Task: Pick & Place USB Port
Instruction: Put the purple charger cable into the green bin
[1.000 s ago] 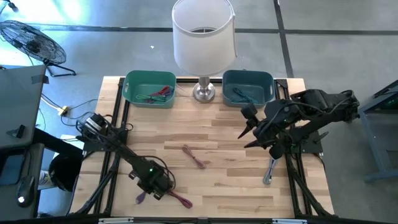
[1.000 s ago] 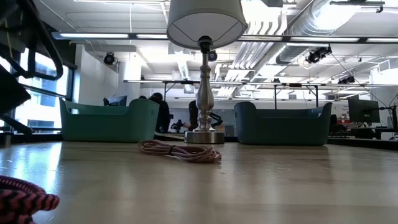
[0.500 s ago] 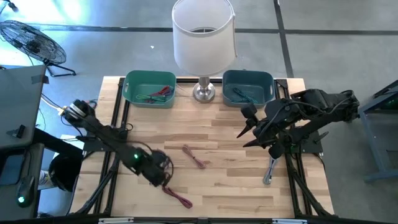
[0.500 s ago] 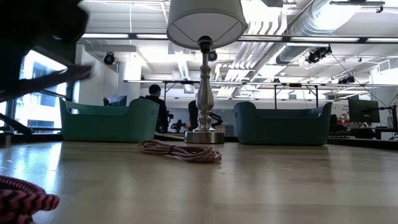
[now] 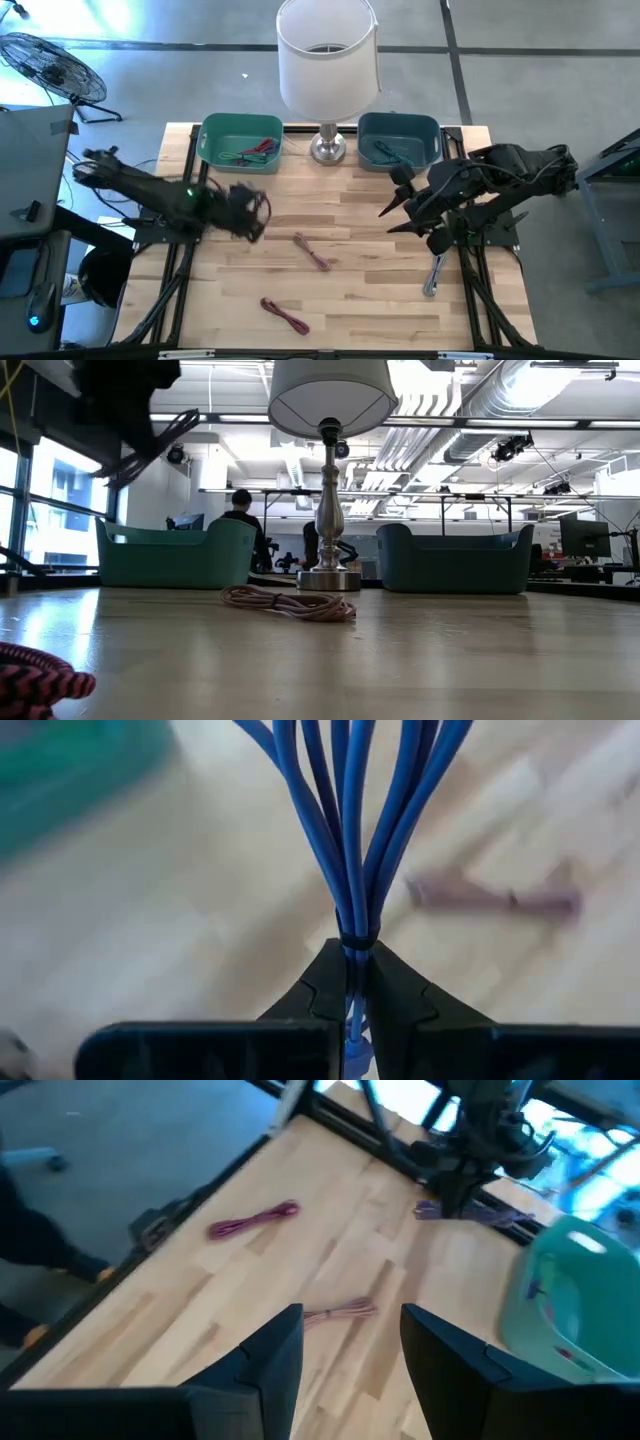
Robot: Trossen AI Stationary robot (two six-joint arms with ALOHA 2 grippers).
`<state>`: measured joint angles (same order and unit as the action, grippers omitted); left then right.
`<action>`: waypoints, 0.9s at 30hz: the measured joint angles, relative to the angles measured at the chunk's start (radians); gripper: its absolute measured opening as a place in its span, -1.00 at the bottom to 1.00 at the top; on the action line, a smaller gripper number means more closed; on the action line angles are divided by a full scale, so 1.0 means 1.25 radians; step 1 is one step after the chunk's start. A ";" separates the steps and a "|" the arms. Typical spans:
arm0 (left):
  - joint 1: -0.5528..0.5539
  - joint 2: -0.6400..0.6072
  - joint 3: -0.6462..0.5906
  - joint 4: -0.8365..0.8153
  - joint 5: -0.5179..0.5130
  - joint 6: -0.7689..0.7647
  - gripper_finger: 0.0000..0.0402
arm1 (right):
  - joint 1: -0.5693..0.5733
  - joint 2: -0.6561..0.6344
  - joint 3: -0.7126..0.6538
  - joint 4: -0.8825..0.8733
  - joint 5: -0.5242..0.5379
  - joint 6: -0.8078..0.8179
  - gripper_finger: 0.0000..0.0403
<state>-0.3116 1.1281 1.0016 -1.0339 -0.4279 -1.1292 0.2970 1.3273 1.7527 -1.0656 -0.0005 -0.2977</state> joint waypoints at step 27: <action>0.858 -0.058 0.001 0.048 0.252 1.260 -0.93 | 0.042 0.009 0.000 0.127 0.239 0.229 -0.20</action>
<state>0.7613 1.0553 1.0031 -0.9734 -0.1130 0.4461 0.3500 1.3391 1.7527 -0.9062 0.2977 -0.0109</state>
